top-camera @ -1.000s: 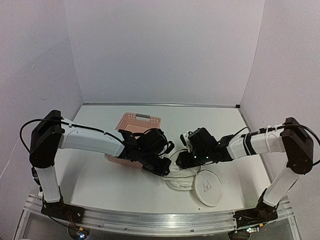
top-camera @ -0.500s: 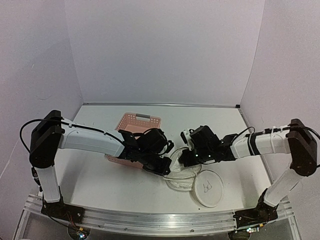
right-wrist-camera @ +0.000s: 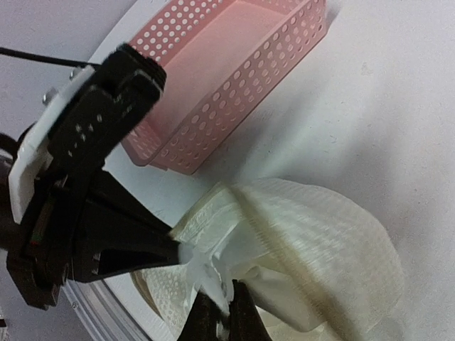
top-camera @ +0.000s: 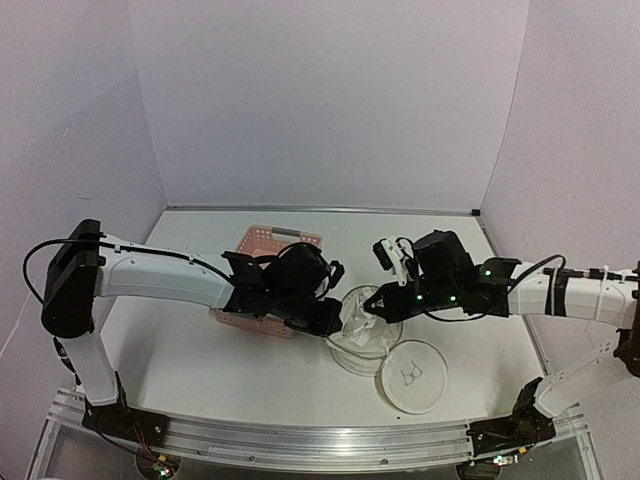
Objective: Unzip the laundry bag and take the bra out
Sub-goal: Pick up the bra from the laundry bag.
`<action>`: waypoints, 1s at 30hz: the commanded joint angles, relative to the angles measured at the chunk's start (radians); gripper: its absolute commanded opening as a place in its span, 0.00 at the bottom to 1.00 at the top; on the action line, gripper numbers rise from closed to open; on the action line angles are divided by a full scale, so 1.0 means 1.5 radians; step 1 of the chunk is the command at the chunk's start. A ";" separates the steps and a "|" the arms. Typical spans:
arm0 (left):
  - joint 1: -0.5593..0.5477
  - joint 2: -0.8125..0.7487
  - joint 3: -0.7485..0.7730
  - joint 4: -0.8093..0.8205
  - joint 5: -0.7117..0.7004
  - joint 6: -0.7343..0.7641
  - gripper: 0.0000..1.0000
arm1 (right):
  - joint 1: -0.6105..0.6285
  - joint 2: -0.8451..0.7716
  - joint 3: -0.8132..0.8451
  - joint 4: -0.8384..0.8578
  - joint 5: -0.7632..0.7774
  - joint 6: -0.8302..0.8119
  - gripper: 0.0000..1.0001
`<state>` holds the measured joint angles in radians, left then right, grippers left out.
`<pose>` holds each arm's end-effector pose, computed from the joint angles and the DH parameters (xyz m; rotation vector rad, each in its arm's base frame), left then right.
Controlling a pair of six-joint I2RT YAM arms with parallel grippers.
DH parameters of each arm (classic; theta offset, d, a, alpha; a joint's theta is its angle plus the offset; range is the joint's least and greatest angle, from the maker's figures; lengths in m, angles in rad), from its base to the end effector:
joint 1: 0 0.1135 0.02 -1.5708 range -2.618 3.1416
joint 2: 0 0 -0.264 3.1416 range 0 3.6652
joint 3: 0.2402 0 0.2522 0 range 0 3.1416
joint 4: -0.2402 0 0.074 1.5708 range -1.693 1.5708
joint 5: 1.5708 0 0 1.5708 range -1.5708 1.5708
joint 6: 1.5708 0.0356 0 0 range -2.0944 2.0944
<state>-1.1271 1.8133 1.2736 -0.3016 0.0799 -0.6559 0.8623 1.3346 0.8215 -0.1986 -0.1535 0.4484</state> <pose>0.1680 -0.3601 0.2137 0.6496 2.5349 -0.8430 0.1805 0.2190 0.2309 -0.5812 2.3530 0.8239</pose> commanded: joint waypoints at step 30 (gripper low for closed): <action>-0.001 -0.004 0.028 0.036 -0.012 -0.012 0.00 | -0.001 -0.243 0.075 -0.018 -0.049 -0.017 0.00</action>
<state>-1.1271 1.8065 1.3033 -0.2790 0.0574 -0.6609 0.8623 1.0271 0.8482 -0.2878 -0.2657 0.4065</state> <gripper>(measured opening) 0.010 0.051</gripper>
